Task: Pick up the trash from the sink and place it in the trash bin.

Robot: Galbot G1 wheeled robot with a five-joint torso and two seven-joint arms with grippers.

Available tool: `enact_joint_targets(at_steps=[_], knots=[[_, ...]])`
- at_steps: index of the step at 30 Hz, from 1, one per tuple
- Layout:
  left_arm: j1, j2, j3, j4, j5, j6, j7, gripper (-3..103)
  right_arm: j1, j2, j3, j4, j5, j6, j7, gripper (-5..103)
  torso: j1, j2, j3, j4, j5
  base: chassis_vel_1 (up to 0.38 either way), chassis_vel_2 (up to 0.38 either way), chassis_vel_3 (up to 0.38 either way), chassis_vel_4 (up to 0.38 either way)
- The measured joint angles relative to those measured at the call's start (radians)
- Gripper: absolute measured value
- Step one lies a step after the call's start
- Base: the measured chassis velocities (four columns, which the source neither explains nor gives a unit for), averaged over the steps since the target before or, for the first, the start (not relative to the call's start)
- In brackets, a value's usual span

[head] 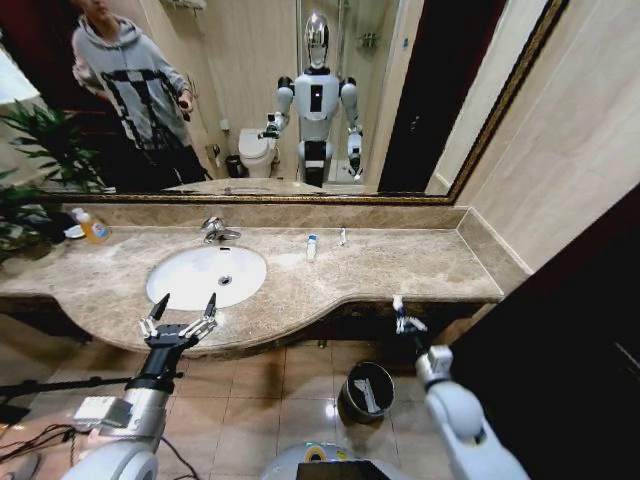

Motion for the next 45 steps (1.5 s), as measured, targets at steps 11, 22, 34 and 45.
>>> enact_joint_targets(at_steps=[11,22,34,45], knots=[[0.000,0.000,0.000,0.000,0.000,0.000,0.000,100,0.043,0.059,-0.026,-0.327,-0.038,0.053,-0.042,1,0.000,0.000,0.000,0.0001,0.0002,0.000,0.000,0.000,0.000],[0.000,0.000,0.000,0.000,0.000,0.000,0.000,100,0.262,0.101,-0.063,-0.813,-0.032,0.039,-0.105,1,0.000,0.000,0.000,0.0002,-0.0001,0.000,0.000,0.000,0.000],[0.000,0.000,0.000,0.000,0.000,0.000,0.000,100,0.483,0.133,-0.063,-1.124,-0.125,0.097,-0.118,1,0.000,0.000,0.000,0.0002,-0.0002,0.000,0.000,0.000,0.000],[0.000,0.000,0.000,0.000,0.000,0.000,0.000,100,0.621,0.145,-0.052,-1.342,-0.164,0.145,-0.121,-1,0.000,0.000,0.000,0.0002,-0.0001,0.000,0.000,0.000,0.000]])
